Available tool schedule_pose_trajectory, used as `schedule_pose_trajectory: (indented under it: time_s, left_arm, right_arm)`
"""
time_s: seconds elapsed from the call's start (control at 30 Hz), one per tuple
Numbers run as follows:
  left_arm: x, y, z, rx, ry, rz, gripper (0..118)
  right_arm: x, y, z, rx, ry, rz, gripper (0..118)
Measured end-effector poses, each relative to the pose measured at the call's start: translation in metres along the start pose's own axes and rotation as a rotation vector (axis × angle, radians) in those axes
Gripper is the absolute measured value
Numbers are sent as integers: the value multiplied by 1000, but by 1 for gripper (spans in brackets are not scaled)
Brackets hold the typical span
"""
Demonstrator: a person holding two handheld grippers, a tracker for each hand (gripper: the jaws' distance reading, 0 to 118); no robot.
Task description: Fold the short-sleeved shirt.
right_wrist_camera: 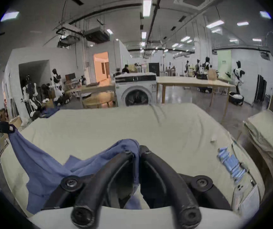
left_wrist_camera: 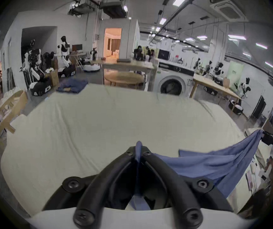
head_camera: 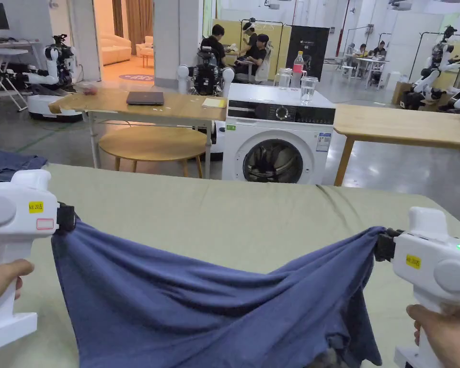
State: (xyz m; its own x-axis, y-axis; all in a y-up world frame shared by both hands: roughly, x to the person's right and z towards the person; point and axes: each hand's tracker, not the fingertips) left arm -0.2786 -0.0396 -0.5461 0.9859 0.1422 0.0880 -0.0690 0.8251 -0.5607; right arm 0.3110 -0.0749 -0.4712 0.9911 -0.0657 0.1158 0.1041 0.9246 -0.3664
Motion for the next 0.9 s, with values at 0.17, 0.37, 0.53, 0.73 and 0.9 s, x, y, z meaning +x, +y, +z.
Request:
schedule_pose_trajectory:
  time_s: [0.17, 0.37, 0.53, 0.73, 0.9]
  left_arm:
    - [-4, 59, 25, 91, 14, -9, 0]
    - [-11, 118, 47, 171, 41, -11, 0]
    - [-21, 152, 52, 204, 80, -13, 0]
    - [-36, 187, 47, 226, 92, 11, 0]
    - [-29, 207, 43, 242, 111, -20, 0]
  right_arm:
    - [-14, 65, 17, 97, -4, -2, 3]
    - [-20, 128, 17, 186, -40, 15, 3]
    - [-19, 167, 14, 211, -55, 0, 3]
    - [-17, 205, -1, 218, -76, 14, 3]
    - [-23, 229, -17, 224, -96, 43, 3]
